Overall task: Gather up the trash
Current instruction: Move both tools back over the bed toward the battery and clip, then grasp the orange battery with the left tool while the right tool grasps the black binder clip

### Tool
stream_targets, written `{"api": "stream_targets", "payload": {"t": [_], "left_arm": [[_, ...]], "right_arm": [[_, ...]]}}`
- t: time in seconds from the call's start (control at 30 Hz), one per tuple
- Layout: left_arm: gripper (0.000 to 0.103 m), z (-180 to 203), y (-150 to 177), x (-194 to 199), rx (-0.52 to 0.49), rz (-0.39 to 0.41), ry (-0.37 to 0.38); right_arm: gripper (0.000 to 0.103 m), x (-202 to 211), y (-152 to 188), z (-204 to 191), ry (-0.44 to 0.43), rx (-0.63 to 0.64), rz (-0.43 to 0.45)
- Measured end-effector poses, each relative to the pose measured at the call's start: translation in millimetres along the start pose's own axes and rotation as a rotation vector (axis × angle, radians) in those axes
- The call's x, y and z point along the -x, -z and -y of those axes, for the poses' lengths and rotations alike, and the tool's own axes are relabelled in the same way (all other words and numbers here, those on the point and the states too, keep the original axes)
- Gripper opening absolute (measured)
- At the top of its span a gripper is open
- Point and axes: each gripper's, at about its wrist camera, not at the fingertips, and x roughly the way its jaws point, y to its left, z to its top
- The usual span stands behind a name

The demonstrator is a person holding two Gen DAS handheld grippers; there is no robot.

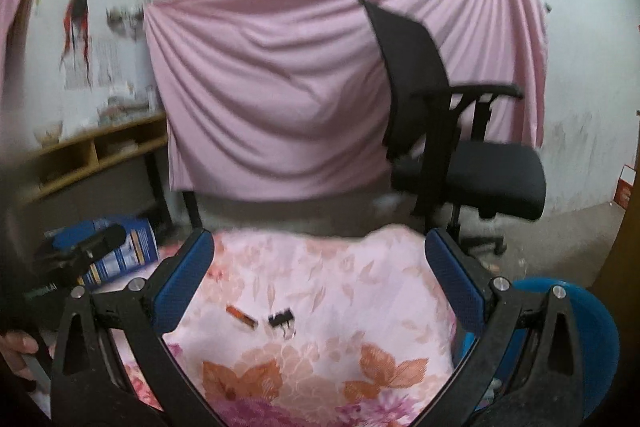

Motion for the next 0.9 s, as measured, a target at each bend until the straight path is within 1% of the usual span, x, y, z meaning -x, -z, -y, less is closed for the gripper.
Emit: {"api": "stream_targets", "payload": {"t": [0.2, 0.23, 0.27, 0.3, 0.33, 0.43, 0.53, 0.63, 0.77, 0.8, 0.87, 0.9], "left_arm": [[0.1, 2.0, 10.5, -35.5, -0.035, -0.192, 0.001], [0.099, 1.4, 13.6, -41.5, -0.033, -0.224, 0.003], [0.099, 0.7, 16.4, -45.0, -0.027, -0.242, 0.007], [0.099, -0.5, 18.1, -48.6, -0.022, -0.263, 0.009], [0.095, -1.5, 20.6, -53.2, -0.019, -0.289, 0.011], [0.084, -4.3, 26.5, -64.9, -0.038, -0.363, 0.012], [0.076, -7.8, 29.2, -70.3, -0.031, -0.397, 0.019], [0.071, -11.5, 31.7, -76.9, -0.013, -0.433, 0.026], [0.07, -13.1, 32.1, -80.3, 0.0, -0.45, 0.035], [0.07, -12.5, 31.7, -80.6, -0.001, -0.451, 0.037], [0.07, -10.5, 30.8, -81.4, -0.01, -0.45, 0.047], [0.07, -9.1, 30.7, -82.2, -0.015, -0.452, 0.05]], "right_arm": [[0.103, -42.8, 15.2, -3.9, 0.003, 0.021, -0.207], [0.101, -52.5, 19.3, -5.1, -0.001, 0.035, -0.255], [0.1, -56.7, 21.4, -6.1, -0.001, 0.042, -0.277], [0.095, -62.4, 24.2, -7.1, -0.001, 0.052, -0.307], [0.09, -69.0, 27.1, -8.6, -0.005, 0.064, -0.339], [0.083, -78.9, 31.5, -13.2, -0.015, 0.091, -0.385], [0.078, -88.9, 33.4, -17.6, -0.034, 0.11, -0.421], [0.075, -98.3, 38.2, -23.0, -0.057, 0.135, -0.468], [0.071, -112.8, 45.9, -28.1, -0.071, 0.158, -0.532], [0.069, -115.0, 47.3, -29.0, -0.071, 0.164, -0.541], [0.065, -115.2, 47.0, -28.8, -0.075, 0.165, -0.539], [0.061, -115.0, 47.2, -28.0, -0.078, 0.161, -0.54]]}}
